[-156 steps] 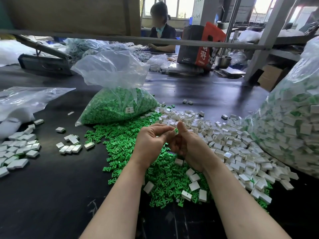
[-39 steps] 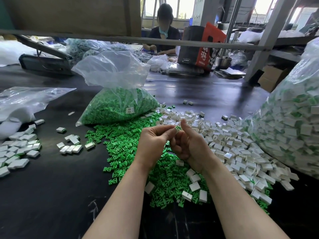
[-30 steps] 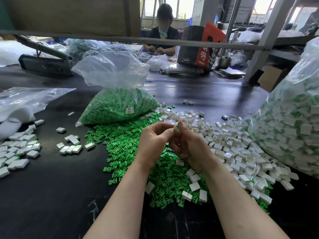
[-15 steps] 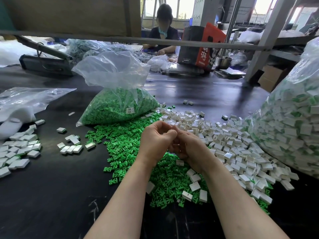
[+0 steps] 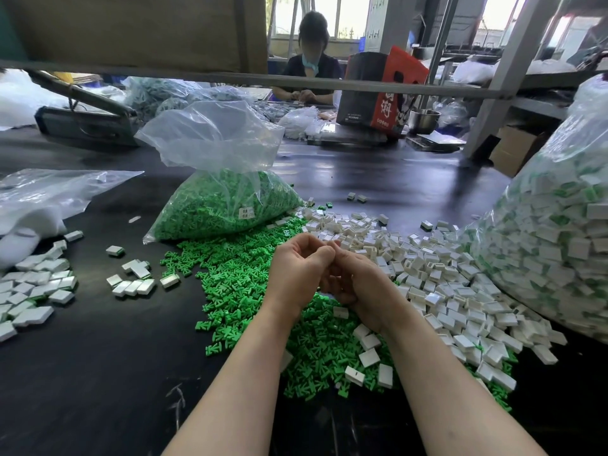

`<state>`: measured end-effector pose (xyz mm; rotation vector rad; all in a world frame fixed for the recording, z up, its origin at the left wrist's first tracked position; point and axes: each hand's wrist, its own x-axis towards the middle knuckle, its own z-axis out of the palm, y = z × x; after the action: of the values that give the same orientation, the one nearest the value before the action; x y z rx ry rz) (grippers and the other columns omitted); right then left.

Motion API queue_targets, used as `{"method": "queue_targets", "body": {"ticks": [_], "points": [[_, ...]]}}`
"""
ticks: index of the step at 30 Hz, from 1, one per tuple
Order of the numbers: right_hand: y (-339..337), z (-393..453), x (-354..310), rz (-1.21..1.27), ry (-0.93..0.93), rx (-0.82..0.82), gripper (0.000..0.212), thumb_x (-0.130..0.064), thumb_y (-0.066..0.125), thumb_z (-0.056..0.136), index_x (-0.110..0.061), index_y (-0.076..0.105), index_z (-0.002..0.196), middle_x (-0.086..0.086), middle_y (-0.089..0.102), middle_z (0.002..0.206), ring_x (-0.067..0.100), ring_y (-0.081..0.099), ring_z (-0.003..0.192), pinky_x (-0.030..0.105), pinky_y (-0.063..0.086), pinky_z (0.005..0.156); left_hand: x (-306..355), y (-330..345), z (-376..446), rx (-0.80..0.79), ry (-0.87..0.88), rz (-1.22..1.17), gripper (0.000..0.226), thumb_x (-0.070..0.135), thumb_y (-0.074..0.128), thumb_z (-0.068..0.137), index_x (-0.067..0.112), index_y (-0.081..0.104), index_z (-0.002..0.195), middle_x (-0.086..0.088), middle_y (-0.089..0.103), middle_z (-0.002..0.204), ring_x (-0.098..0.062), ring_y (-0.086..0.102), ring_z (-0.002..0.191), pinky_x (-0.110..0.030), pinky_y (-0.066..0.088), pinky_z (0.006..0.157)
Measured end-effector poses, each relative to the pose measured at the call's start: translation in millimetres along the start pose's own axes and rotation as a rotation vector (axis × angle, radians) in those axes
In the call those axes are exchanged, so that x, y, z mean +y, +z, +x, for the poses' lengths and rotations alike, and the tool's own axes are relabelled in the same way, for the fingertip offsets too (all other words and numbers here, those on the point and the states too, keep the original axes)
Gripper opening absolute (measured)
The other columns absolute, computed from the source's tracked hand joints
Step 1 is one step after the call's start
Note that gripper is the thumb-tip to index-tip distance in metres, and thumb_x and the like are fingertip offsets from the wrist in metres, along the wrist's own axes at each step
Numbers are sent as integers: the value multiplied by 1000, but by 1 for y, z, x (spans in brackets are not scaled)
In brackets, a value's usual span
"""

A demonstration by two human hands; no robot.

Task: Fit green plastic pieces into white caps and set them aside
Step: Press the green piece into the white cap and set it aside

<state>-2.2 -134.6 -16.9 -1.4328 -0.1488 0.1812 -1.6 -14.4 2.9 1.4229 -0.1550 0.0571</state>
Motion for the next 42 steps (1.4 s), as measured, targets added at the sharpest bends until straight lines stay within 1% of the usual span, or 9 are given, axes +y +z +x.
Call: {"method": "queue_targets", "body": {"ticks": [3,7,11,16,30,33,38,40,42], "points": [[-1,0,1,19,1,5,36,-53,58,86,-19,66,78,0,55,61,7,40,48,15,24,38,0,1,0,6,-7,5,14,11,62,74,11,54,62,-37,64,92,-24,54,52,-28,48,46],[-1,-1,1,39,-15,-14,31,-50,59,87,-24,69,72,-2,53,59,5,39,47,15,25,37,-5,1,2,-4,-8,-12,21,0,62,81,9,53,64,-21,73,89,-20,53,46,-25,46,43],[-1,-2,0,41,-24,-23,30,-48,58,89,-25,71,74,-4,53,59,5,39,48,15,26,38,-6,1,1,-10,6,0,19,0,61,82,7,53,65,-33,67,93,-22,51,45,-27,47,45],[-1,-4,-3,43,-27,-43,31,-46,56,90,-27,72,72,-3,53,59,5,38,48,15,25,38,-7,1,1,-33,10,-14,24,-7,57,85,6,51,66,-11,75,92,-14,56,45,-25,46,43],[-1,-6,-3,62,-16,-58,31,-42,55,91,-29,74,70,-7,55,58,2,43,49,13,28,39,-7,1,1,-42,23,12,27,-7,57,85,6,49,63,-16,74,94,-8,62,52,-24,46,42],[1,-5,-2,53,-25,-34,29,-45,56,91,-28,75,77,-6,55,61,2,45,51,13,29,40,-4,0,0,-21,13,6,26,-4,59,84,7,50,63,-19,74,91,-18,62,54,-25,46,43],[7,-3,0,10,-13,21,40,-58,54,89,-24,71,78,-4,55,63,7,46,55,14,31,42,-2,0,1,17,-6,41,26,-1,59,87,7,48,65,-41,62,93,-33,54,56,-30,46,47],[7,-3,-1,-1,1,24,46,-62,53,87,-20,71,81,-2,55,62,9,46,56,16,32,43,-4,0,0,23,0,45,27,-2,58,88,8,48,65,-37,63,82,-28,52,49,-29,45,44],[7,-1,-2,-24,23,32,55,-65,52,85,-15,73,87,-1,56,62,8,48,56,15,33,43,-5,-1,0,24,10,39,28,-1,57,89,8,49,65,-20,57,56,-21,47,40,-26,43,40]]}}
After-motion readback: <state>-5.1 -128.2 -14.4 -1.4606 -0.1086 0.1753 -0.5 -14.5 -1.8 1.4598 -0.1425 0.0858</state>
